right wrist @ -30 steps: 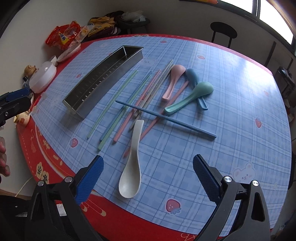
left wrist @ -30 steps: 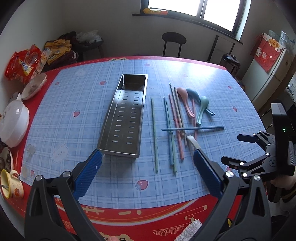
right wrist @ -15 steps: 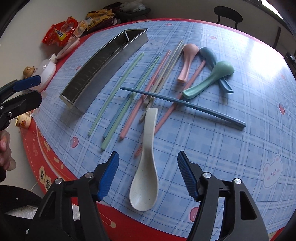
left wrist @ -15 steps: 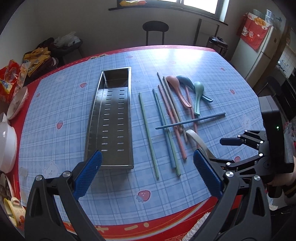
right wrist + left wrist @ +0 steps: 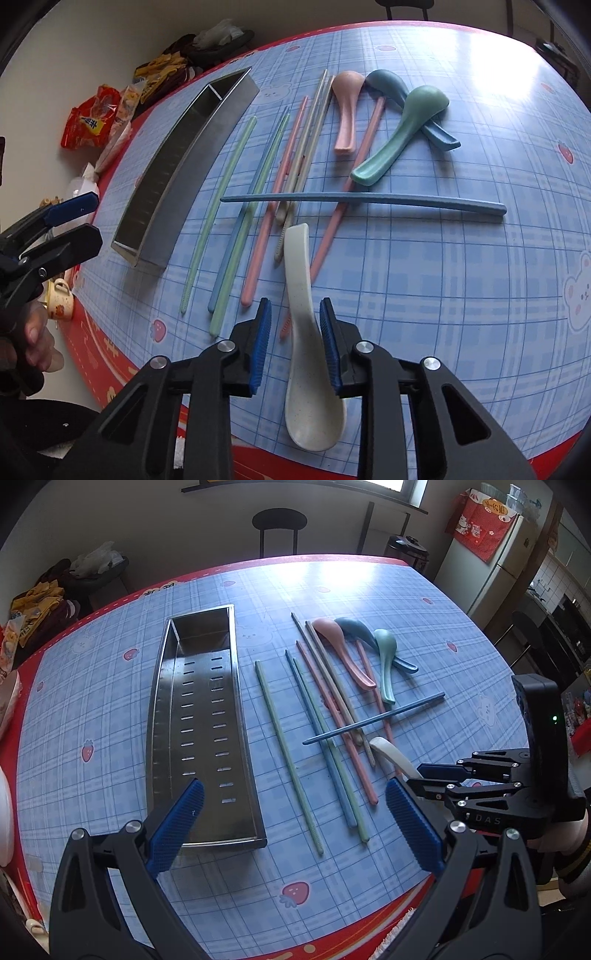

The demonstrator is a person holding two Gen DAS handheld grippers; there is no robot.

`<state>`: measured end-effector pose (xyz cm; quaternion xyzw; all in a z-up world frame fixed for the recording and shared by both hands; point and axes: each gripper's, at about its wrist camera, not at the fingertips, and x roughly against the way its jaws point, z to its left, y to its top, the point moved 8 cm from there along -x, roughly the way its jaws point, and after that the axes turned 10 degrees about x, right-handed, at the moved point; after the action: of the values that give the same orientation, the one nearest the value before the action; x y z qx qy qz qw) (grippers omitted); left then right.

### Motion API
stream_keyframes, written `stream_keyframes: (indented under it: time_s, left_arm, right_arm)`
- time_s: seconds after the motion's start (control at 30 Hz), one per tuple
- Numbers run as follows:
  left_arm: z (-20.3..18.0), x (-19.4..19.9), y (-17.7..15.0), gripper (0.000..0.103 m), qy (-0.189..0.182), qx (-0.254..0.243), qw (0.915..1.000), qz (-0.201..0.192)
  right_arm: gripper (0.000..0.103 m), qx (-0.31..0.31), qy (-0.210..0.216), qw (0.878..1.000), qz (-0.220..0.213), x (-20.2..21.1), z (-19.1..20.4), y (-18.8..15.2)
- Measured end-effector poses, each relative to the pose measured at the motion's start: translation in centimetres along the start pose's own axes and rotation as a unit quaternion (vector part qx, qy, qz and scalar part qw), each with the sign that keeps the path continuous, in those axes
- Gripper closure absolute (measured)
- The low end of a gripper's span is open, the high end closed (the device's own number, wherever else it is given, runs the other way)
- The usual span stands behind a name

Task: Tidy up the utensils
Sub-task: 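Move the right tool to the cream spoon and close on its handle, then lift the cream spoon with the right tool while the left tool closes on a green chopstick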

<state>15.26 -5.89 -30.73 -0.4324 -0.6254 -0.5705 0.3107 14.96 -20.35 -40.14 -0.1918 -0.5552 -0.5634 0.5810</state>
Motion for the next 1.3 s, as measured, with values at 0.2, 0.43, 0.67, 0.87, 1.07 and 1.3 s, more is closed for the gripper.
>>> stream_keyframes:
  time_s: [0.2, 0.43, 0.67, 0.87, 1.07, 1.3]
  left_arm:
    - [-0.7, -0.6, 0.4, 0.01, -0.013, -0.015, 0.9998, 0.001]
    - [-0.9, -1.4, 0.1, 0.023, -0.014, -0.018, 0.9996, 0.016]
    - [-0.6, -1.6, -0.1, 0.041, -0.021, -0.006, 0.9994, 0.028]
    - [-0.3, -2.8, -0.4, 0.063, -0.036, 0.016, 0.9979, 0.052]
    - [-1.0, -5.3, -0.5, 0.073, -0.027, 0.014, 0.9964, 0.079]
    - [-0.5, -8.4, 0.0, 0.09, 0.021, 0.01, 0.9948, 0.099]
  right_arm:
    - [0.094, -0.012, 0.002, 1.0, -0.009, 0.1, 0.2, 0.1]
    - [0.094, 0.003, 0.005, 1.0, 0.001, -0.8, 1.0, 0.1]
    - [0.096, 0.01, -0.009, 1.0, -0.001, -0.8, 0.8, 0.1]
    - [0.096, -0.004, -0.035, 0.999, -0.024, 0.7, -1.1, 0.0]
    - [0.096, -0.026, -0.053, 0.998, -0.031, 1.4, -3.2, -0.6]
    - [0.096, -0.035, -0.059, 0.997, -0.039, 2.2, -4.5, -1.0]
